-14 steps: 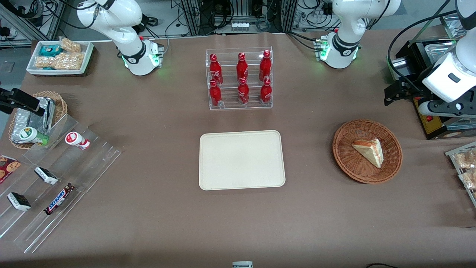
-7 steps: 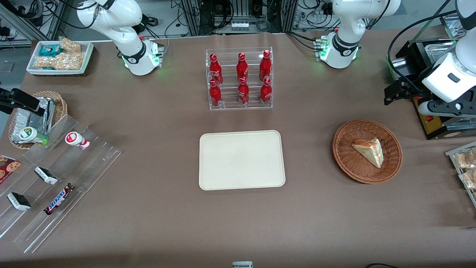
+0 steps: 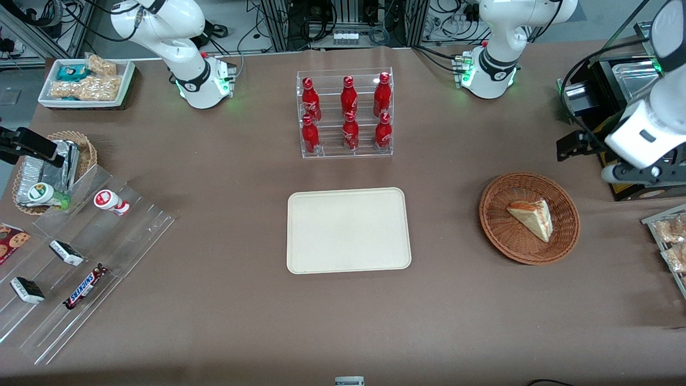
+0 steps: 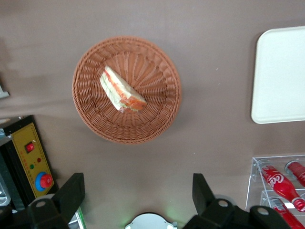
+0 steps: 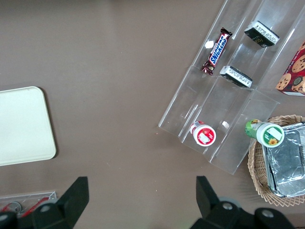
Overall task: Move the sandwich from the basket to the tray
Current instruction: 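Lower the open left gripper onto the sandwich in the basket and close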
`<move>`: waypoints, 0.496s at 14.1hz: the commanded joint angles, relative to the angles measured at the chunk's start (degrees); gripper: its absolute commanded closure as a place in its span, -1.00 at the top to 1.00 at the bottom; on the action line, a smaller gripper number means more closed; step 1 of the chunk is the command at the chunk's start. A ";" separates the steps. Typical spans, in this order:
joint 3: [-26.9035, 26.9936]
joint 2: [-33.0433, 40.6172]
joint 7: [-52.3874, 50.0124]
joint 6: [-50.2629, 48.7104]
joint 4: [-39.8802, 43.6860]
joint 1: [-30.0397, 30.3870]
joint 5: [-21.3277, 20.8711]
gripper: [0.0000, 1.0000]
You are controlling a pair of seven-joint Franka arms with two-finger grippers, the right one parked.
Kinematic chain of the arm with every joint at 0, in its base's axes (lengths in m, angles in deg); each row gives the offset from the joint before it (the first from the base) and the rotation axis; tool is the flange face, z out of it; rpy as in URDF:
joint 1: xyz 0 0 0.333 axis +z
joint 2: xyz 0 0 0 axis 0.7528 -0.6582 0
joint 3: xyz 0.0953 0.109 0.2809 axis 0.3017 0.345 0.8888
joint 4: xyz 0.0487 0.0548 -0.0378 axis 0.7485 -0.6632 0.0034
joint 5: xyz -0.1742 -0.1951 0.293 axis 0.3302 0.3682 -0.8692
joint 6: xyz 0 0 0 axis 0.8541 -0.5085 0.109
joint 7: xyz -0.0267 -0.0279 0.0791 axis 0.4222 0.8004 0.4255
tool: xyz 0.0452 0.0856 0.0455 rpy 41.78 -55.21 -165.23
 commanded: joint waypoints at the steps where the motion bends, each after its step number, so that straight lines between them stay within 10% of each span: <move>1: -0.23 -4.60 0.52 0.98 -0.91 1.15 -0.60 1.00; 7: 1.97 -7.25 -1.92 18.35 -16.01 4.05 -0.86 1.00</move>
